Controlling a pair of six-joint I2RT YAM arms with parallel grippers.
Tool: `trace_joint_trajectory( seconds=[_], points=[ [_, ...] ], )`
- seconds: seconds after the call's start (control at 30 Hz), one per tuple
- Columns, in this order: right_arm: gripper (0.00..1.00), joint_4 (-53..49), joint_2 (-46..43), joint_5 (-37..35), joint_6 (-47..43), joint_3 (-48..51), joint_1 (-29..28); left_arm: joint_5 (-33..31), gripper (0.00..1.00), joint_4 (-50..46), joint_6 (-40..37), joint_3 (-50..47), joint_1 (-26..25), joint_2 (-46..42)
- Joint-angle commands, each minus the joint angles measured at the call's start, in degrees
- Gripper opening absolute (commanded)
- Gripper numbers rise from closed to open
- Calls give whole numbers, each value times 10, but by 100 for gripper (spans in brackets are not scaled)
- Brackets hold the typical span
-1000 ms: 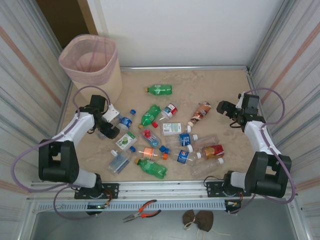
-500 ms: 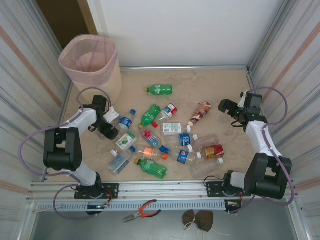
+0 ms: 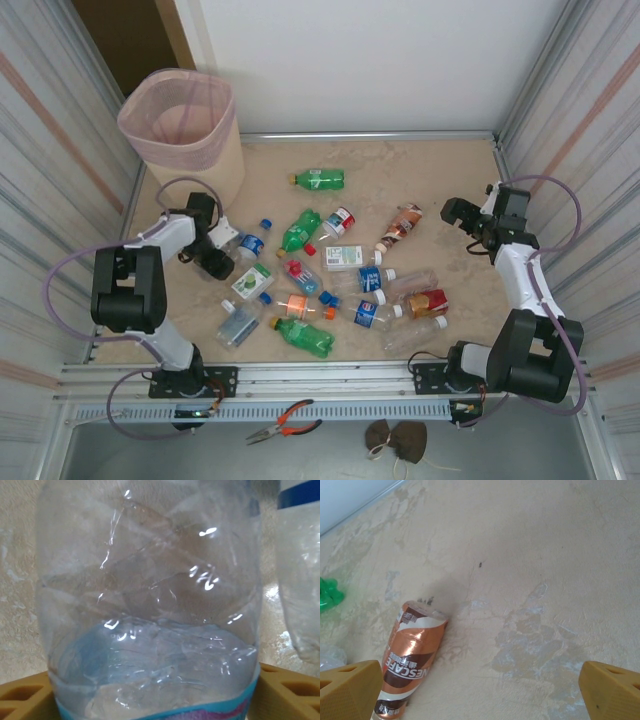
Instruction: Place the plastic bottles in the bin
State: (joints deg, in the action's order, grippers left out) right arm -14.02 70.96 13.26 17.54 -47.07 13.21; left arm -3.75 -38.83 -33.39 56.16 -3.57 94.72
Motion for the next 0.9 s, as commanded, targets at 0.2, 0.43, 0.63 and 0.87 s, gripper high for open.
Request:
trace_joint_trajectory(
  seconds=[0.2, 0.43, 0.63, 0.87],
  points=[
    [99, -1, -18, 6, -2, -2, 8, -5, 68, -24, 13, 18, 8, 14],
    [99, 2, -27, 11, -2, 1, 9, -3, 64, -22, 22, 17, 8, -9],
    [99, 0, -36, 6, -5, 0, 10, 36, 64, -10, 23, 12, 8, -83],
    [99, -7, -45, 6, -5, -6, 10, 131, 62, -4, 47, 32, 8, -186]
  ],
)
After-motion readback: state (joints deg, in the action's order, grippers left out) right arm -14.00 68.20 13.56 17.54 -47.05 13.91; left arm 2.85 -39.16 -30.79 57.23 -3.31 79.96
